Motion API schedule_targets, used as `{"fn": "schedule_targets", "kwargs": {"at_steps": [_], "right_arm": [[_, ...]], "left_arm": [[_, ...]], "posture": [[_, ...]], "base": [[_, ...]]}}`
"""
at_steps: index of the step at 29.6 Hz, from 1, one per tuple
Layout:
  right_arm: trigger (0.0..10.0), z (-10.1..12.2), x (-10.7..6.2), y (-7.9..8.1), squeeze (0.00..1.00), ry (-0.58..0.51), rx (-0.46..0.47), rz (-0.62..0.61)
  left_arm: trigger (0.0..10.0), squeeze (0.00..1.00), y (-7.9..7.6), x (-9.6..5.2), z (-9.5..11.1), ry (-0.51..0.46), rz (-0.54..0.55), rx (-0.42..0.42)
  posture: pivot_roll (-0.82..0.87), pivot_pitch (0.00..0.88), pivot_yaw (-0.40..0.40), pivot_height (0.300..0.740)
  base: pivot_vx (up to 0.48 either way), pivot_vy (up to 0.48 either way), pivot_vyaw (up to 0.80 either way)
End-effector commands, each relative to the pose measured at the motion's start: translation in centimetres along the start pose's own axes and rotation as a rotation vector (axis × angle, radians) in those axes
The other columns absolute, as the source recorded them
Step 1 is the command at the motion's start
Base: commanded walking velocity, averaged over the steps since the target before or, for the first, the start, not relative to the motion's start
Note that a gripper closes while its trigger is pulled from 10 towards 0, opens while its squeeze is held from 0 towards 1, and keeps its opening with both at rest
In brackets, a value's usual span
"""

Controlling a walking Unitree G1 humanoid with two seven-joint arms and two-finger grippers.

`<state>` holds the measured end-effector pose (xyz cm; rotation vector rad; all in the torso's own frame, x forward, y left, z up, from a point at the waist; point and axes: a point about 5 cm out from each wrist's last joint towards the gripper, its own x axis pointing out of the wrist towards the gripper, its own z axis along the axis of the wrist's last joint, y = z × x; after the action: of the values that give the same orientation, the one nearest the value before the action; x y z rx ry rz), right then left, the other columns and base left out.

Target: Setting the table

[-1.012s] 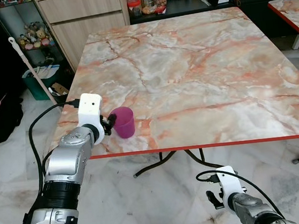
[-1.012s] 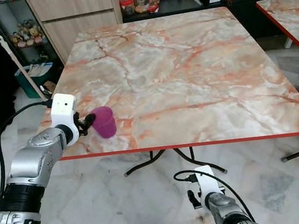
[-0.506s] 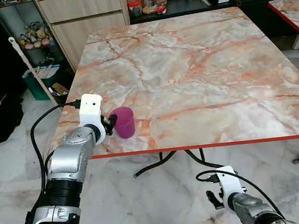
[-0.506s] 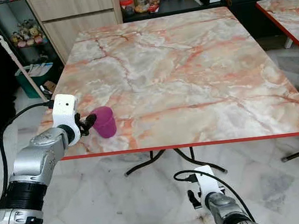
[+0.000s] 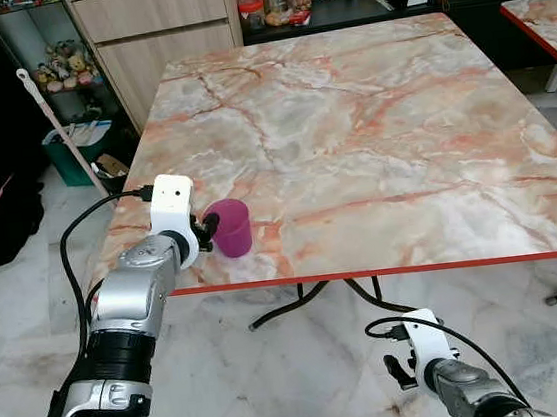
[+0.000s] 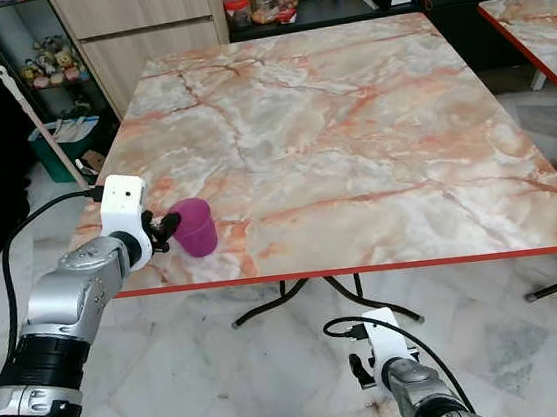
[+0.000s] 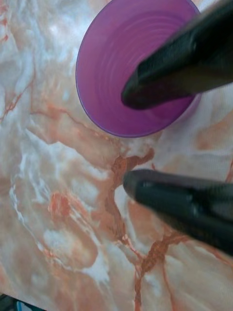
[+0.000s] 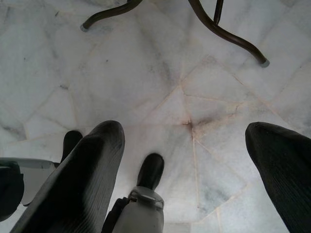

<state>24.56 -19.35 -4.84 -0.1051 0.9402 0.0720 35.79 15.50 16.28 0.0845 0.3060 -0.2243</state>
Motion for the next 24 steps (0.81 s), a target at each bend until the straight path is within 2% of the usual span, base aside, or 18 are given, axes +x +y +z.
{"fn": "schedule_targets", "kwargs": {"at_steps": [1, 6, 13, 17, 18, 19, 24], "right_arm": [[10.0, 0.11, 0.07, 0.45, 0.00, -0.005, -0.004, 0.010], [10.0, 0.05, 0.07, 0.47, 0.00, -0.004, -0.006, 0.010], [10.0, -0.01, 0.07, 0.50, 0.00, -0.003, -0.003, 0.010], [10.0, 0.01, 0.07, 0.50, 0.00, -0.004, -0.001, 0.009], [10.0, 0.02, 0.07, 0.50, 0.00, -0.005, 0.000, 0.009], [10.0, 0.05, 0.07, 0.49, 0.00, -0.005, 0.001, 0.009], [10.0, 0.09, 0.07, 0.48, 0.00, -0.006, 0.001, 0.009]], "left_arm": [[1.4, 0.00, 0.11, 0.10, 0.02, 0.022, 0.004, 0.026], [1.6, 0.00, -0.09, 0.09, -0.25, 0.038, -0.006, 0.040], [1.5, 0.00, -0.36, 0.09, -0.37, 0.050, -0.036, 0.052], [1.1, 0.00, -0.41, 0.07, -0.38, 0.051, -0.041, 0.054], [0.2, 0.00, -0.41, 0.06, -0.39, 0.052, -0.041, 0.055], [0.0, 0.00, -0.40, 0.06, -0.40, 0.053, -0.041, 0.055], [0.0, 0.00, -0.36, 0.00, -0.42, 0.050, -0.036, 0.049]], "posture": [[-0.02, 0.050, 0.080, 0.740], [-0.02, 0.045, 0.080, 0.740], [-0.02, 0.039, 0.081, 0.740], [-0.02, 0.046, 0.082, 0.740], [-0.02, 0.046, 0.082, 0.740], [-0.02, 0.052, 0.081, 0.740], [-0.02, 0.053, 0.080, 0.740]], "base": [[0.000, 0.000, 0.00], [0.000, 0.000, 0.00], [0.000, 0.000, 0.00], [0.000, 0.000, 0.00], [0.000, 0.000, 0.00], [0.000, 0.000, 0.00], [0.000, 0.000, 0.00]]}}
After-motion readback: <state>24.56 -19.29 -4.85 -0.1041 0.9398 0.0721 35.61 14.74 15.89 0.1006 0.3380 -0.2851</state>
